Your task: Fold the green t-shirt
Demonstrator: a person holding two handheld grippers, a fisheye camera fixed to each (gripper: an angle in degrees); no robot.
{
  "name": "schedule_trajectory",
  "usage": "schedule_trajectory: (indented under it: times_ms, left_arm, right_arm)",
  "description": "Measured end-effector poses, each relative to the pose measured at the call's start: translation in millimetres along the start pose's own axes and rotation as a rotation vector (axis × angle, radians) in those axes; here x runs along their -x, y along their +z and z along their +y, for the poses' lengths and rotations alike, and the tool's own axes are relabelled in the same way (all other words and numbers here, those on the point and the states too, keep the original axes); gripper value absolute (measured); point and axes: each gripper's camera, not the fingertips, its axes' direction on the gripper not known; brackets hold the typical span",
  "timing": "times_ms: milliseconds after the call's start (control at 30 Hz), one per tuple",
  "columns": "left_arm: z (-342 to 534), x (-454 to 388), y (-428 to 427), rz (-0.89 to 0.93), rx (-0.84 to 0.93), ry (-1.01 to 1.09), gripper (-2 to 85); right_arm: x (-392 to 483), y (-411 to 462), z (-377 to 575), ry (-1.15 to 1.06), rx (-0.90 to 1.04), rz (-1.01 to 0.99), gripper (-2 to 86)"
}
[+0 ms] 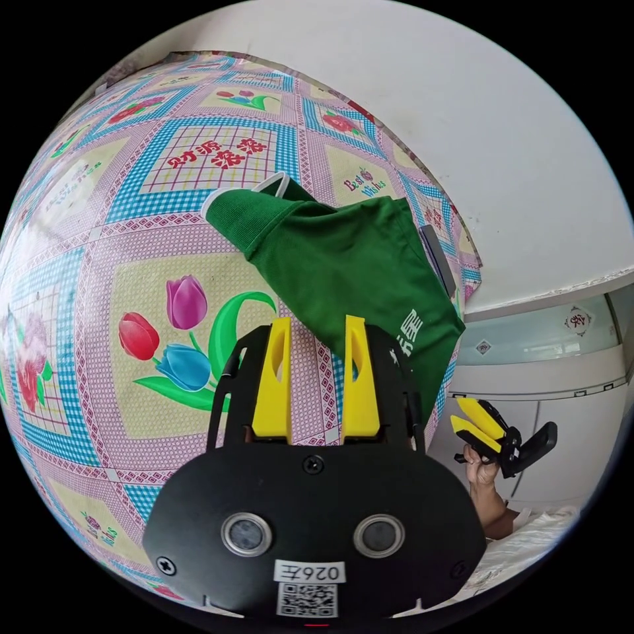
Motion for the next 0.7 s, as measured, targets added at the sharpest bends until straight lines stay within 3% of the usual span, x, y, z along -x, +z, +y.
schedule_trajectory:
  times_ms: [567, 700]
  left_arm:
    - [-13, 67, -3, 0.259, -0.038, -0.181, 10.5]
    - [-13, 67, -4, 0.206, -0.004, -0.159, 5.8]
  right_arm:
    - [47, 71, -12, -0.234, 0.112, 0.172, 7.1]
    - [43, 78, -22, -0.224, 0.120, 0.168, 0.5]
